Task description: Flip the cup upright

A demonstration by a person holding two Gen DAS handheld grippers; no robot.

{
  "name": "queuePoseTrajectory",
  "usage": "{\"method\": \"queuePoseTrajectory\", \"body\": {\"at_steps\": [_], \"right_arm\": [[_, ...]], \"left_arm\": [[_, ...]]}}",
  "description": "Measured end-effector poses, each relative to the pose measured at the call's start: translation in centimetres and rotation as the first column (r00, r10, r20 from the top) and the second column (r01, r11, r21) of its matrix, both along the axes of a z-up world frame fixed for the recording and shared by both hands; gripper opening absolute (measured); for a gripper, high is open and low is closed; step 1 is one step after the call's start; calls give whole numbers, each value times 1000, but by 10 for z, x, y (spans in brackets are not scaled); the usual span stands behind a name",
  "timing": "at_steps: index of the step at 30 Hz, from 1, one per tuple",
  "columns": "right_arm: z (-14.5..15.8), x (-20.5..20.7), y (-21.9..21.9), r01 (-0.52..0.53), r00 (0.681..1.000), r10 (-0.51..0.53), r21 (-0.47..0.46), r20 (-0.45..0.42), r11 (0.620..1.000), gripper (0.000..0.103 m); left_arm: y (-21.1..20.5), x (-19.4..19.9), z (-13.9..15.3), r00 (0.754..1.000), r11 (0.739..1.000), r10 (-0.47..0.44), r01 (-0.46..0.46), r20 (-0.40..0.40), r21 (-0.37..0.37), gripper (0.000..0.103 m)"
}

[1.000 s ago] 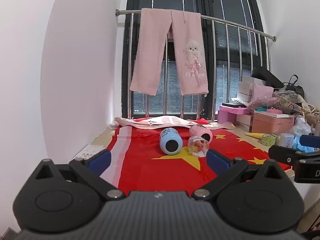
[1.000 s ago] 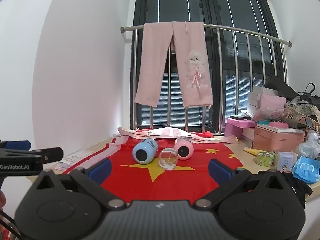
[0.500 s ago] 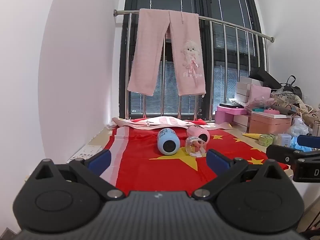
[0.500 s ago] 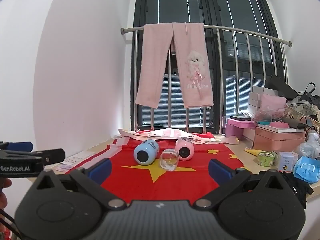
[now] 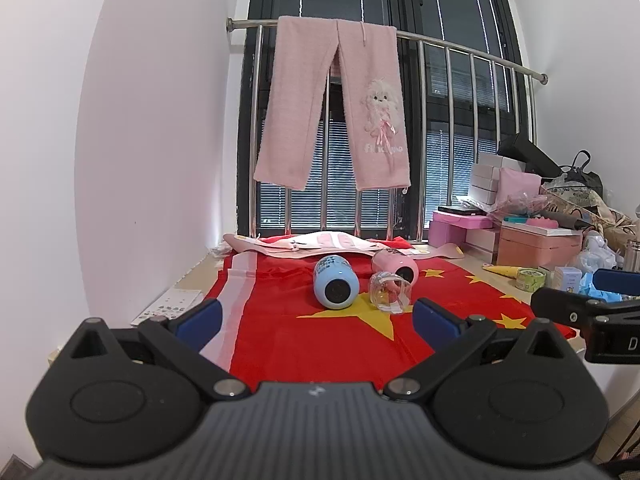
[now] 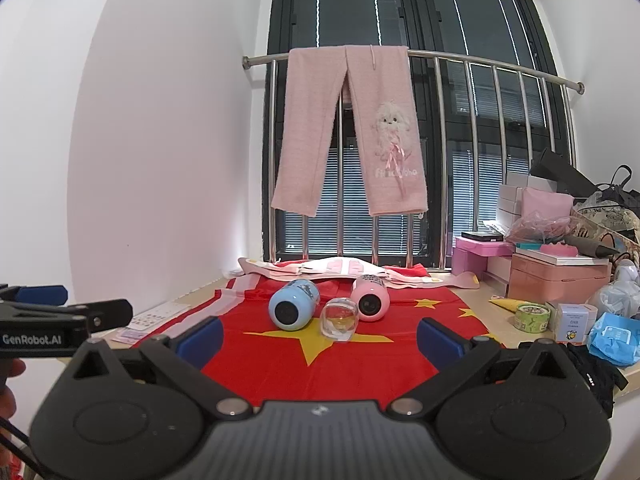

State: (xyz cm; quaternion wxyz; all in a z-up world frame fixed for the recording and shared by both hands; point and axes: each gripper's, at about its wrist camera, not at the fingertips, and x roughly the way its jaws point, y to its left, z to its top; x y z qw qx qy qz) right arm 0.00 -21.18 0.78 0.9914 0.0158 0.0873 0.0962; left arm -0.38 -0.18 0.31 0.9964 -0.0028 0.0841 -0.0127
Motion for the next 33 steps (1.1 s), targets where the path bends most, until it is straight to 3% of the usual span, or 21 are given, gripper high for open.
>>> {"method": "queuePoseTrajectory", "body": {"at_steps": [33], "right_arm": [[-1,0,-1,1,1000,-1,2,2,1000,103]], "left_arm": [[3,4,2,1000,1000,-3,3,8,-4,103]]}}
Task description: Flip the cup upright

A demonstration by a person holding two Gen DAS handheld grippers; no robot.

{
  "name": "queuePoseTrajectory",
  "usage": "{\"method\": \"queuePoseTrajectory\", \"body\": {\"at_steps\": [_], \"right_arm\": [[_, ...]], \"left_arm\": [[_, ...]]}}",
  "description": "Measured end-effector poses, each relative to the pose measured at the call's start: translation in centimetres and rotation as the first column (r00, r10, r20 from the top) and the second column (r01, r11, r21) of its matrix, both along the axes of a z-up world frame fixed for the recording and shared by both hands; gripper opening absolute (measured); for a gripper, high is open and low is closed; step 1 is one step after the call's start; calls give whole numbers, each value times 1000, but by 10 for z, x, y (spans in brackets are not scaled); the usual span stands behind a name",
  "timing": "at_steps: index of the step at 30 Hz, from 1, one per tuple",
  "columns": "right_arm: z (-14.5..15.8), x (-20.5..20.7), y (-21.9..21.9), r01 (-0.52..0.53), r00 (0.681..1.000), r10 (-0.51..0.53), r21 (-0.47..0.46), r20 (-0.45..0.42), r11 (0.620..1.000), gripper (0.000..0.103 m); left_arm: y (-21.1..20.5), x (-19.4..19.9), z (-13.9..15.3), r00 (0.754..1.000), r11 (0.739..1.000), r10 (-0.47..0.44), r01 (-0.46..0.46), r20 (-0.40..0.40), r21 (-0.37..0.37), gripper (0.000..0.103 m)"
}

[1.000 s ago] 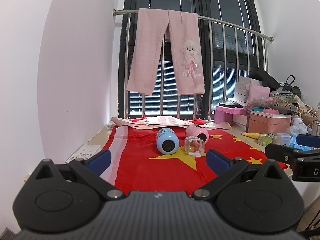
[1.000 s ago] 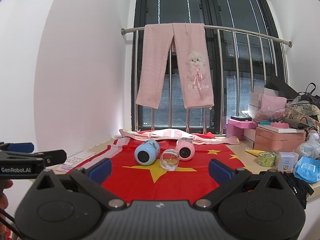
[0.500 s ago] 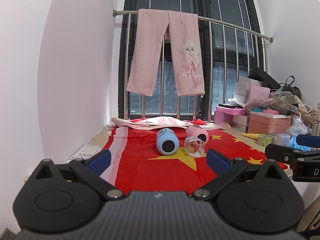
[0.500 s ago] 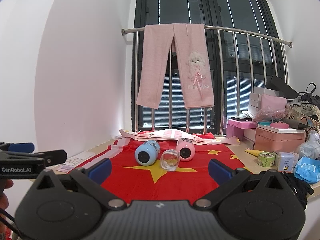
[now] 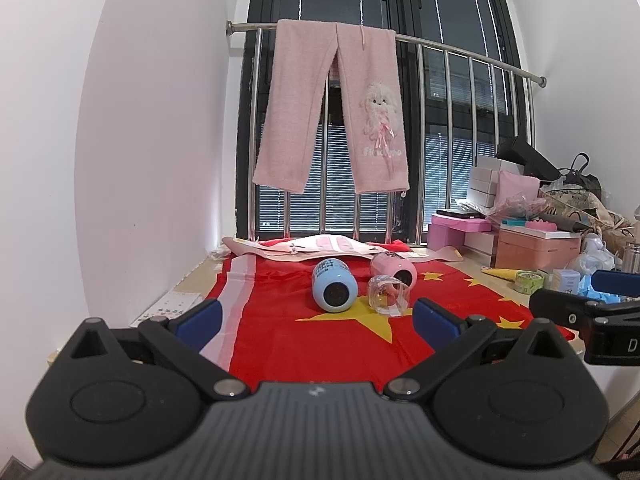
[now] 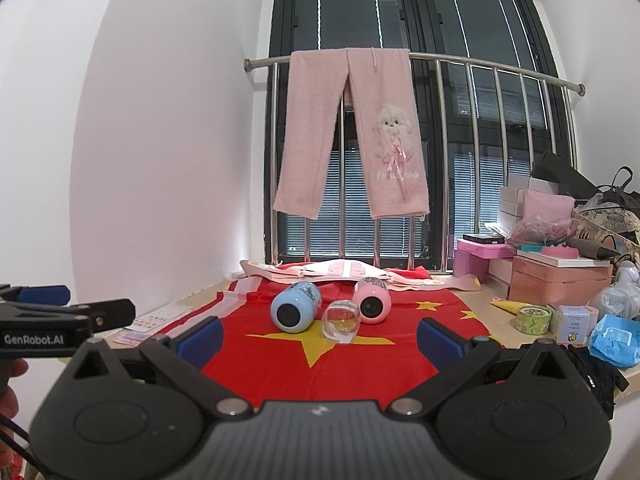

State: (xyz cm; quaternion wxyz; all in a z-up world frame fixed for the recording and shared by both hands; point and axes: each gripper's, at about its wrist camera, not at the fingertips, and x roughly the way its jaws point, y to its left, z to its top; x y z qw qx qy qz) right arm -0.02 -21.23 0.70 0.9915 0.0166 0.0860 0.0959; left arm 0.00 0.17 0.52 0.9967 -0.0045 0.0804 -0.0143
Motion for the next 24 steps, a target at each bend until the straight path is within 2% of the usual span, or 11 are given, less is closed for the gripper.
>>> {"method": "queuePoseTrajectory", "body": {"at_steps": [24], "right_arm": [[-1,0,2,-1,1000,1,1,2,1000,103]], "left_arm": [[-1,-2,-1,1000,1000,0,0,10,-5,103]]}}
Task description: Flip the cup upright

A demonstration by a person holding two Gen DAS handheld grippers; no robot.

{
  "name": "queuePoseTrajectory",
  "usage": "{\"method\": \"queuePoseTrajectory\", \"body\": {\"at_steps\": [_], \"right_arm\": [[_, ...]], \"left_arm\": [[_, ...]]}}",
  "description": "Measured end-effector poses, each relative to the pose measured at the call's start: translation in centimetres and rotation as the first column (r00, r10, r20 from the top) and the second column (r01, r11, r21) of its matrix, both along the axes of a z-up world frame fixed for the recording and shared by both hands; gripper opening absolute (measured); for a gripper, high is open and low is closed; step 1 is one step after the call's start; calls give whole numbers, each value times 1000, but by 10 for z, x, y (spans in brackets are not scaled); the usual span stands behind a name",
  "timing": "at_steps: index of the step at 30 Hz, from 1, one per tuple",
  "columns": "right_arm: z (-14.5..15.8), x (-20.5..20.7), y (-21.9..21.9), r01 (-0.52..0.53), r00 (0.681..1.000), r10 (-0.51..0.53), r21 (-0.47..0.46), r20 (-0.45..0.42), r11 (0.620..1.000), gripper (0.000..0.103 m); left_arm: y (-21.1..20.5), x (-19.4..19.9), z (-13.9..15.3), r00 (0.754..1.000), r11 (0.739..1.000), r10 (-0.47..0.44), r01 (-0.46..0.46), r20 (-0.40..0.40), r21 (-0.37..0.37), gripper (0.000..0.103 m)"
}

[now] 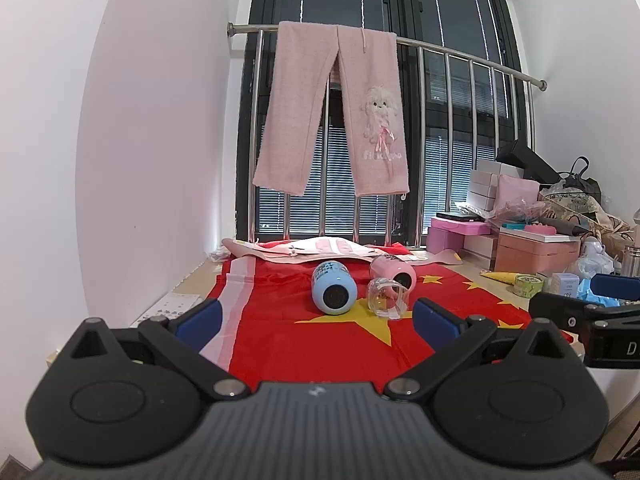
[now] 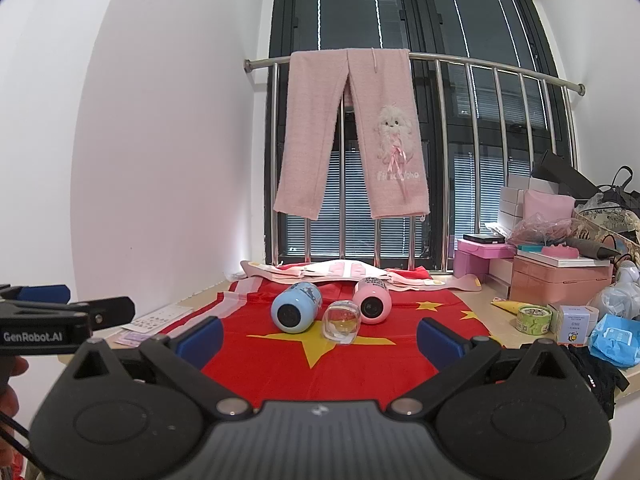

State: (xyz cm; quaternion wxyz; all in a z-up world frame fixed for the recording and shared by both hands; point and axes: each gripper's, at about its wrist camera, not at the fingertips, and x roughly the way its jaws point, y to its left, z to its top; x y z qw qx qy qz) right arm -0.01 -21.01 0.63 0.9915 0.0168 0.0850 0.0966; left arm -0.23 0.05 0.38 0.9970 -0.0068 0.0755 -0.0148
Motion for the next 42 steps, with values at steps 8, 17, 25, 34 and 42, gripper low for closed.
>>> {"method": "queuePoseTrajectory", "body": {"at_steps": [8,17,25,34,42], "right_arm": [[5,-1,6,0,1000,0,-1,-2,1000,103],[8,3,15,-5,1000,5,-12,-7,1000,103],[-1,37,14,-8,998,6,-23,-62,1000,103],[-13,114,19,-11,991,7,-35,-135,999,103],[-15,192,32,-24,983,12,-63,-183,998,103]], "left_arm": [[0,0,0,1000,1000,0,0,-1,-1,103],[1,2,-1,1000,1000,1,-1,-4,-2,103],[9,33,-4,999,1000,24,-24,-48,-7,103],[18,98,-1,994,999,33,-31,-102,15,103],[28,169,2,990,999,35,-34,-139,11,103]]}}
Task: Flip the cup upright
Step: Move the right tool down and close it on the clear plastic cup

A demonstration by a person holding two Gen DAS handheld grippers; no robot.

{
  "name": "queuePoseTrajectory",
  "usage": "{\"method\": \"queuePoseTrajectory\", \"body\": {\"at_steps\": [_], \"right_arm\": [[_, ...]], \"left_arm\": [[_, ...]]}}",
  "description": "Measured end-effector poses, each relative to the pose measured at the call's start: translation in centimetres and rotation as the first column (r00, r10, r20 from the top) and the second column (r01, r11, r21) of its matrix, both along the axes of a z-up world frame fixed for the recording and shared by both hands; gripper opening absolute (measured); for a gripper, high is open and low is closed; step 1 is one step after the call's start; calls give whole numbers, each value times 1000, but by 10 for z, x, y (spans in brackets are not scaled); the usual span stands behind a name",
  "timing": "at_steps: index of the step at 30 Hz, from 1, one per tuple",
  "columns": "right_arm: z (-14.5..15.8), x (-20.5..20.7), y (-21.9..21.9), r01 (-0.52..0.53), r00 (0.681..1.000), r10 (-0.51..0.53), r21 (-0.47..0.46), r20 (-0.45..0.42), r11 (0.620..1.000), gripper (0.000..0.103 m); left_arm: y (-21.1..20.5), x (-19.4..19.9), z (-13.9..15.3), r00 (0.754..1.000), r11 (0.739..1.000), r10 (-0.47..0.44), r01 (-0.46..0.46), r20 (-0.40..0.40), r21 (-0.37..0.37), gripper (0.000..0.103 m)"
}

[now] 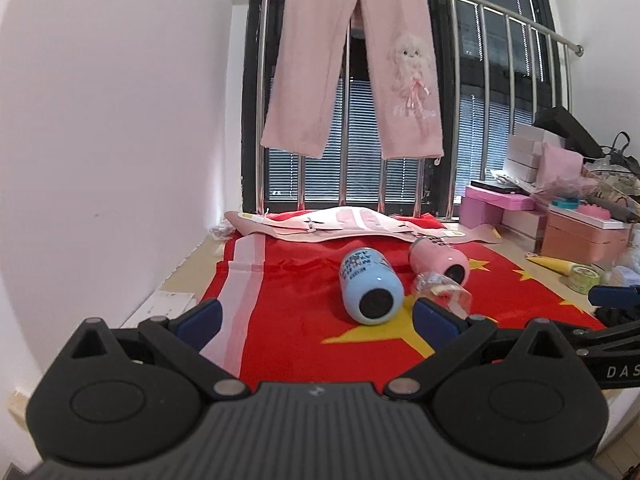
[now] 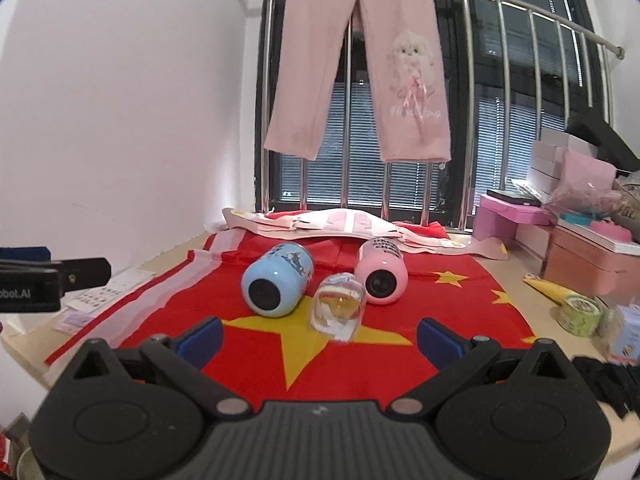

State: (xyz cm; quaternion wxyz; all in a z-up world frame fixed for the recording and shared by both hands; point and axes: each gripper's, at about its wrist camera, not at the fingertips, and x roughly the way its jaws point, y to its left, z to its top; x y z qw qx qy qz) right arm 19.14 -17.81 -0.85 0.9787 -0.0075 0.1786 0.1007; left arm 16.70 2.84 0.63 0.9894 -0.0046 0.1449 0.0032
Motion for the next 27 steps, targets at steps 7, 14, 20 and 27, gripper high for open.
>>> {"method": "queuePoseTrajectory", "body": {"at_steps": [7,14,20,27], "right_arm": [[-6,73,11,6,999,-7,-23,-48,1000,103],[-16,146,21,17,988,-26,-60,-154,998,103],[-30,200,29,36,964,-56,-81,-261,996,101],[-53,240,36,74,926,-108,-105,-362,992,82]], "left_arm": [[6,51,-6,999,1000,1,-1,-35,-1,103],[13,91,-14,996,1000,6,-6,-87,-7,103],[17,111,-25,993,1000,6,-7,-117,-13,103],[24,115,-34,990,999,22,-27,-140,-37,103]]}}
